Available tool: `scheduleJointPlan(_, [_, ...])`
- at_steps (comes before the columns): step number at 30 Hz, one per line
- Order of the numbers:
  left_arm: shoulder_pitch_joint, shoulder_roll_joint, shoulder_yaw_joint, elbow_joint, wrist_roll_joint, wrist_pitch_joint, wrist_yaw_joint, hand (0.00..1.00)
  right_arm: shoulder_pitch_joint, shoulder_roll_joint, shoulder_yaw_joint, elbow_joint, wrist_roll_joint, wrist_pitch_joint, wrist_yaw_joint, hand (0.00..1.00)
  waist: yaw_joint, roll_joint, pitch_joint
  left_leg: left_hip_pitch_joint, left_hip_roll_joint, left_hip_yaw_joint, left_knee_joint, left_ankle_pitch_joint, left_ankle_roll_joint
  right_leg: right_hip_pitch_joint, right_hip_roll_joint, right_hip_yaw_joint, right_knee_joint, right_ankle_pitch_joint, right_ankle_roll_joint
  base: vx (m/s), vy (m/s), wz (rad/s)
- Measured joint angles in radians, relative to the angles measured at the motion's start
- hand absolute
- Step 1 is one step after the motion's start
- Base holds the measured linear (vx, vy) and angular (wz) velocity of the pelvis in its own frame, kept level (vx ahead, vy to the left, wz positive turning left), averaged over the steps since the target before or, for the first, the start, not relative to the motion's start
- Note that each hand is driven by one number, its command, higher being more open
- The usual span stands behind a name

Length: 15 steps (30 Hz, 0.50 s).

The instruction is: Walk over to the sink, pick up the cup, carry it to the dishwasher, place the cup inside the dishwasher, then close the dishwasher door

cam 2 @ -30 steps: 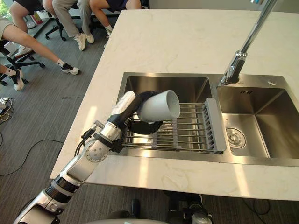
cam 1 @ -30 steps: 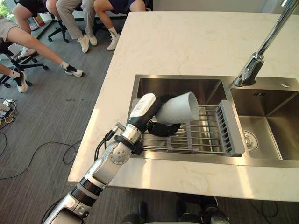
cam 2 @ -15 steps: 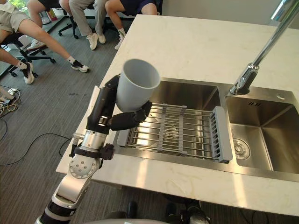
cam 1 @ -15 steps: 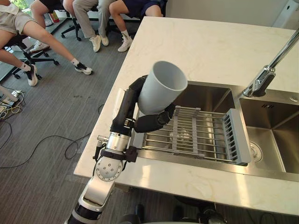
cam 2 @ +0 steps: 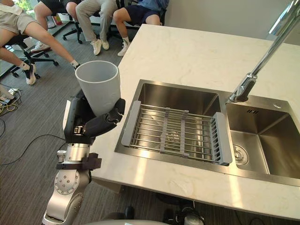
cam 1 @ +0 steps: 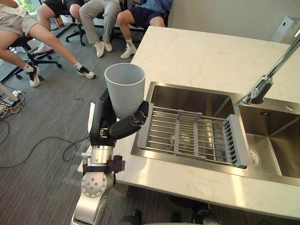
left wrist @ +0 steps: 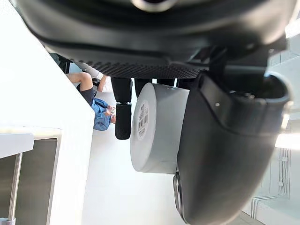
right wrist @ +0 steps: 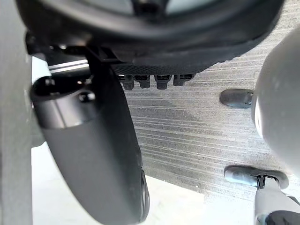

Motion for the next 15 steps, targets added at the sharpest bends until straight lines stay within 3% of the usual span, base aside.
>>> scheduleJointPlan(4, [-0.008,-0.005,-0.003,-0.012,-0.006,0.0,0.006,0.0,-0.024,0.004,0.033,-0.001,-0.001,0.002,-0.001,1.0,-0.013,0.007,0.009,-0.056,0.025,-0.026,0.081,-0.033,0.0,-0.061,0.017,0.098,0.115,0.0,0.002,-0.1,0.055,0.1])
scheduleJointPlan(5, [-0.011,-0.009,-0.003,-0.011,-0.006,-0.001,0.008,0.0,-0.024,0.003,0.037,-0.002,-0.001,0.003,-0.002,1.0,-0.015,0.014,0.012,-0.063,0.026,-0.035,0.081,-0.024,0.011,-0.068,0.016,0.124,0.147,-0.023,0.009,-0.07,0.067,0.65])
scheduleJointPlan(6, [-0.016,-0.01,-0.007,-0.007,-0.007,0.0,0.016,0.0,-0.024,0.002,0.049,-0.005,0.0,0.008,-0.002,1.0,-0.017,0.014,0.013,-0.068,0.022,-0.061,0.079,-0.009,0.015,-0.092,0.011,0.165,0.281,-0.1,0.013,-0.06,0.051,0.6])
scheduleJointPlan(7, [-0.018,-0.014,-0.011,-0.007,-0.007,-0.001,0.021,0.0,-0.024,0.002,0.051,-0.009,0.0,0.008,-0.002,1.0,-0.014,0.015,0.013,-0.069,0.018,-0.076,0.077,-0.003,0.016,-0.1,0.011,0.179,0.353,-0.134,0.018,-0.05,0.007,0.88])
scheduleJointPlan(8, [-0.018,-0.025,-0.014,-0.008,-0.009,-0.004,0.025,0.0,-0.025,0.004,0.051,-0.02,0.0,0.008,-0.002,1.0,0.0,0.013,0.013,-0.073,0.005,-0.112,0.075,0.012,0.012,-0.106,0.013,0.216,0.491,-0.192,0.046,-0.02,-0.035,0.7])
scheduleJointPlan(9, [-0.019,-0.028,-0.016,-0.008,-0.011,-0.007,0.027,0.0,-0.024,0.004,0.052,-0.028,0.001,0.008,-0.003,1.0,0.009,0.011,0.011,-0.081,-0.001,-0.123,0.075,0.018,0.008,-0.104,0.013,0.232,0.517,-0.21,0.054,-0.04,-0.096,0.87])
scheduleJointPlan(12, [-0.024,-0.044,-0.045,-0.011,-0.027,-0.018,0.036,0.0,-0.038,0.006,0.065,-0.079,0.001,0.007,-0.008,1.0,0.043,0.004,0.002,-0.166,-0.025,-0.203,0.098,0.052,-0.025,-0.074,0.027,0.258,0.418,-0.274,0.04,-0.09,-0.193,0.75])
scheduleJointPlan(14, [-0.041,-0.065,-0.097,-0.012,-0.028,-0.02,0.039,0.0,-0.075,0.006,0.066,-0.102,0.001,0.003,-0.015,1.0,0.061,0.011,0.006,-0.244,-0.026,-0.265,0.07,0.109,-0.062,-0.065,0.039,0.231,0.275,-0.294,0.007,-0.16,-0.203,0.89])
scheduleJointPlan(15, [-0.06,-0.081,-0.143,-0.003,-0.029,-0.015,0.04,0.0,-0.11,-0.01,0.065,-0.099,0.001,0.003,-0.022,1.0,0.056,0.055,0.031,-0.26,-0.004,-0.321,0.041,0.151,-0.083,-0.061,0.074,0.179,0.249,-0.264,-0.008,-0.22,-0.253,0.99])
